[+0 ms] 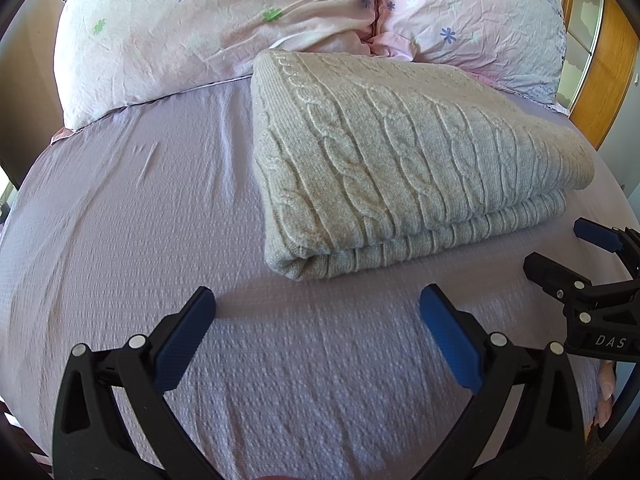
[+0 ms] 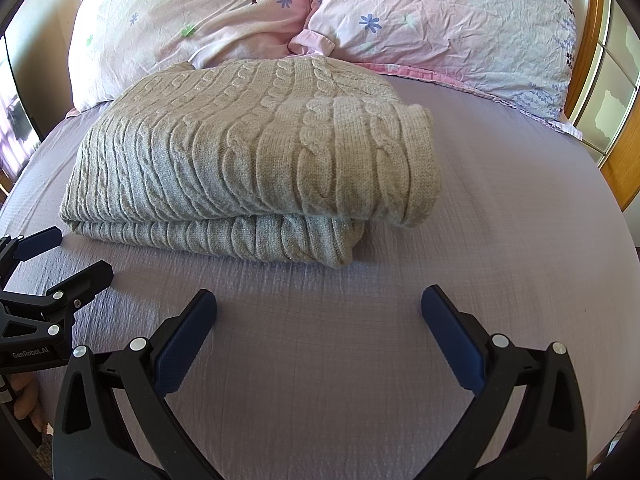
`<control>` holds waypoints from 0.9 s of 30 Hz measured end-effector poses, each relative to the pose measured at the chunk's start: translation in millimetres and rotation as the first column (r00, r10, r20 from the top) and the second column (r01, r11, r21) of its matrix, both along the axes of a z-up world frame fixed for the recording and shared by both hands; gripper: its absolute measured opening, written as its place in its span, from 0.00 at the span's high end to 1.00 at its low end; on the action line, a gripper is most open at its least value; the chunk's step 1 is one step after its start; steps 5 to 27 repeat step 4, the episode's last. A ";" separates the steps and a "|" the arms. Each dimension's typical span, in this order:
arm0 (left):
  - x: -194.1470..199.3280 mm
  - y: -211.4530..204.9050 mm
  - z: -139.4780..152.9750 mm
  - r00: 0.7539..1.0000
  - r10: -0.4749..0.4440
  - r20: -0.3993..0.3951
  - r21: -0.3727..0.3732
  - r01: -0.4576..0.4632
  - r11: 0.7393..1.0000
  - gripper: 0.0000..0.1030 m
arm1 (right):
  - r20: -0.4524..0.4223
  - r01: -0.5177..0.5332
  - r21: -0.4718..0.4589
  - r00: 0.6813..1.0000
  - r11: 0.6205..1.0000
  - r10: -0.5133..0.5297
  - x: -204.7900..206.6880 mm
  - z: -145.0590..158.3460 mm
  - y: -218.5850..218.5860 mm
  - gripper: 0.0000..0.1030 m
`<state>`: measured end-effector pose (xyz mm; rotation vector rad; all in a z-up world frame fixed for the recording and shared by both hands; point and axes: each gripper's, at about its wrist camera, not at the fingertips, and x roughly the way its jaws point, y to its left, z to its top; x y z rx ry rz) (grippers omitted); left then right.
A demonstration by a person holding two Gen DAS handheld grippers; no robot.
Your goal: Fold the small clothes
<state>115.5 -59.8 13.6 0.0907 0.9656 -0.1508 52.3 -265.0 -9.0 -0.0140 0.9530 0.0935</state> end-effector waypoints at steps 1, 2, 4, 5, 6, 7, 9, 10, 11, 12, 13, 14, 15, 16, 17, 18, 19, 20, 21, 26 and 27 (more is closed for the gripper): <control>-0.1 0.0 0.0 1.000 0.000 0.001 0.000 0.000 1.000 0.02 | 0.000 0.000 0.000 1.000 1.000 0.000 0.0 0.0 0.0 0.01; -0.5 -0.2 0.2 1.000 0.001 0.002 0.000 -0.001 1.000 0.02 | 0.000 0.000 0.000 1.000 1.000 0.000 -0.1 0.0 -0.1 0.01; -0.7 -0.2 0.2 1.000 0.002 0.002 0.000 -0.002 1.000 0.02 | 0.000 0.000 0.000 1.000 1.000 0.000 0.0 0.0 0.0 0.01; -0.7 -0.2 0.2 1.000 0.002 0.002 0.000 -0.002 1.000 0.02 | 0.000 0.000 0.000 1.000 1.000 0.000 0.0 0.0 0.0 0.01; -0.7 -0.2 0.2 1.000 0.002 0.002 0.000 -0.002 1.000 0.02 | 0.000 0.000 0.000 1.000 1.000 0.000 0.0 0.0 0.0 0.01; -0.7 -0.2 0.2 1.000 0.002 0.002 0.000 -0.002 1.000 0.02 | 0.000 0.000 0.000 1.000 1.000 0.000 0.0 0.0 0.0 0.01; -0.7 -0.2 0.2 1.000 0.002 0.002 0.000 -0.002 1.000 0.02 | 0.000 0.000 0.000 1.000 1.000 0.000 0.0 0.0 0.0 0.01; -0.7 -0.2 0.2 1.000 0.002 0.002 0.000 -0.002 1.000 0.02 | 0.000 0.000 0.000 1.000 1.000 0.000 0.0 0.0 0.0 0.01; -0.7 -0.2 0.2 1.000 0.002 0.002 0.000 -0.002 1.000 0.02 | 0.000 0.000 0.000 1.000 1.000 0.000 0.0 0.0 0.0 0.01; -0.7 -0.2 0.2 1.000 0.002 0.002 0.000 -0.002 1.000 0.02 | 0.000 0.000 0.000 1.000 1.000 0.000 0.0 0.0 0.0 0.01; -0.7 -0.2 0.2 1.000 0.002 0.002 0.000 -0.002 1.000 0.02 | 0.000 0.000 0.000 1.000 1.000 0.000 0.0 0.0 0.0 0.01; -0.7 -0.2 0.2 1.000 0.002 0.002 0.000 -0.002 1.000 0.02 | 0.000 0.000 0.000 1.000 1.000 0.000 0.0 0.0 0.0 0.01; -0.7 -0.2 0.2 1.000 0.002 0.002 0.000 -0.002 1.000 0.02 | 0.000 0.000 0.000 1.000 1.000 0.000 0.0 0.0 0.0 0.01; -0.7 -0.2 0.2 1.000 0.002 0.002 0.000 -0.002 1.000 0.02 | 0.000 0.000 0.000 1.000 1.000 0.000 0.0 0.0 0.0 0.01; -0.7 -0.2 0.2 1.000 0.002 0.002 0.000 -0.002 1.000 0.02 | 0.000 0.000 0.000 1.000 1.000 0.000 0.0 0.0 0.0 0.01; -0.7 -0.2 0.2 1.000 0.002 0.002 0.000 -0.002 1.000 0.02 | 0.000 0.000 0.000 1.000 1.000 0.000 0.0 0.0 0.0 0.01; -0.7 -0.2 0.2 1.000 0.002 0.002 0.000 -0.002 1.000 0.02 | 0.000 0.000 0.000 1.000 1.000 0.000 0.0 0.0 0.0 0.01; -0.7 -0.2 0.2 1.000 0.002 0.002 0.000 -0.002 1.000 0.02 | 0.000 0.000 0.000 1.000 1.000 0.000 0.0 0.0 0.0 0.01; -0.7 -0.2 0.2 1.000 0.002 0.002 0.000 -0.002 1.000 0.02 | 0.000 0.000 0.000 1.000 1.000 0.000 0.0 0.0 0.0 0.01; -0.7 -0.2 0.2 1.000 0.002 0.002 0.000 -0.002 1.000 0.02 | 0.000 0.000 0.000 1.000 1.000 0.000 0.0 0.0 0.0 0.01; -0.7 -0.2 0.2 1.000 0.002 0.002 0.000 -0.002 1.000 0.02 | 0.000 0.000 0.000 1.000 1.000 0.000 0.0 0.0 0.0 0.01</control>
